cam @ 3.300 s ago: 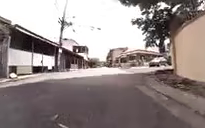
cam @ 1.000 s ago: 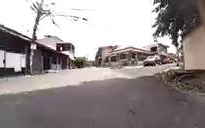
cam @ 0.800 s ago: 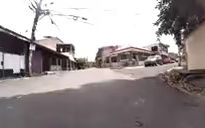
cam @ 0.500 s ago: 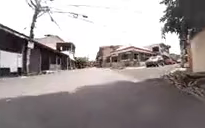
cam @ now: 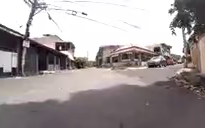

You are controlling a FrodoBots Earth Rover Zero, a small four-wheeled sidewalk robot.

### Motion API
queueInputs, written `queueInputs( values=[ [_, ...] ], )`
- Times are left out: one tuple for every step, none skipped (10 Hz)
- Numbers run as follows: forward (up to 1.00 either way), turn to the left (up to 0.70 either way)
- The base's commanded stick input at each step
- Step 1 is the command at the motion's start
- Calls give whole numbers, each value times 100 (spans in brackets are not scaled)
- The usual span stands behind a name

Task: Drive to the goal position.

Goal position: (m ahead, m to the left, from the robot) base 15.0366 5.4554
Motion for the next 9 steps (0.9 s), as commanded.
queueInputs(
  values=[
    [100, 0],
    [100, 0],
    [100, 0],
    [100, 0],
    [100, 0],
    [100, 0],
    [100, 0],
    [100, 0],
    [100, 0]
  ],
)
